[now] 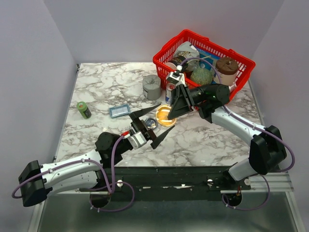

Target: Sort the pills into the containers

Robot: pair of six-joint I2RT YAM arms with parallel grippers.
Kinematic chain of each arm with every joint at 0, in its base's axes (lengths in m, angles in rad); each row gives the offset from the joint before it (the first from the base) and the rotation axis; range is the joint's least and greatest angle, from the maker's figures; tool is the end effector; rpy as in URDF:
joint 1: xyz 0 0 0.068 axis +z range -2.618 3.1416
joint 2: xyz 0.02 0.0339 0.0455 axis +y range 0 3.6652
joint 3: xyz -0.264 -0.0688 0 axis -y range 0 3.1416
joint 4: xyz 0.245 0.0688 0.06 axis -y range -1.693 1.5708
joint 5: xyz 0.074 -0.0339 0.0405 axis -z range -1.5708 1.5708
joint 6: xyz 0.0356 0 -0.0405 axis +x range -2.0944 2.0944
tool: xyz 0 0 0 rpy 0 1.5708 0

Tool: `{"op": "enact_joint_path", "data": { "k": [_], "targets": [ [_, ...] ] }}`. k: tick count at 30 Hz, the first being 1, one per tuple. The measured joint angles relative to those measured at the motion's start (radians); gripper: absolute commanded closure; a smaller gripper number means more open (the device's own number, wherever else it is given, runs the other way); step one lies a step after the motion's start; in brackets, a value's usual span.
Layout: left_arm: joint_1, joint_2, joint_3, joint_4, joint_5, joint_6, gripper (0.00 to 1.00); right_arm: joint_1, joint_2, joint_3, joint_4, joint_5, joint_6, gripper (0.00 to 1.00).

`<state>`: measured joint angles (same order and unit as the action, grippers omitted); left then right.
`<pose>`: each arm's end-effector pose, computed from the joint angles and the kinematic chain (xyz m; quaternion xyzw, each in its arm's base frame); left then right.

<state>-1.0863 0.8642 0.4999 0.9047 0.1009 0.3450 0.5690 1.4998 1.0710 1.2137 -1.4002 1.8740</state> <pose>0.0866 -0.1722 0.3394 0.3560 0.3426 -0.3380 0.8011 0.2386 0.1942 0.3861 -0.2951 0.5941 0.7483 0.0100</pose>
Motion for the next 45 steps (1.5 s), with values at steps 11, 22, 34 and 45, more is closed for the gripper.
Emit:
{"op": "enact_joint_path", "data": {
  "k": [11,22,34,45],
  "targets": [
    [0.000,0.021,0.016,0.095,0.010,0.007,0.01,0.000,0.000,0.000,0.037,0.023,0.057,0.73],
    [0.000,0.042,0.016,0.151,0.036,-0.022,0.07,0.000,0.000,-0.001,0.042,0.024,0.063,0.72],
    [0.005,0.052,0.031,0.132,0.064,-0.038,0.43,-0.002,0.000,-0.005,0.050,0.027,0.063,0.66],
    [0.005,0.027,0.068,-0.058,0.070,-0.009,0.48,-0.003,0.000,-0.008,0.047,0.025,0.033,0.14]
  ]
}}
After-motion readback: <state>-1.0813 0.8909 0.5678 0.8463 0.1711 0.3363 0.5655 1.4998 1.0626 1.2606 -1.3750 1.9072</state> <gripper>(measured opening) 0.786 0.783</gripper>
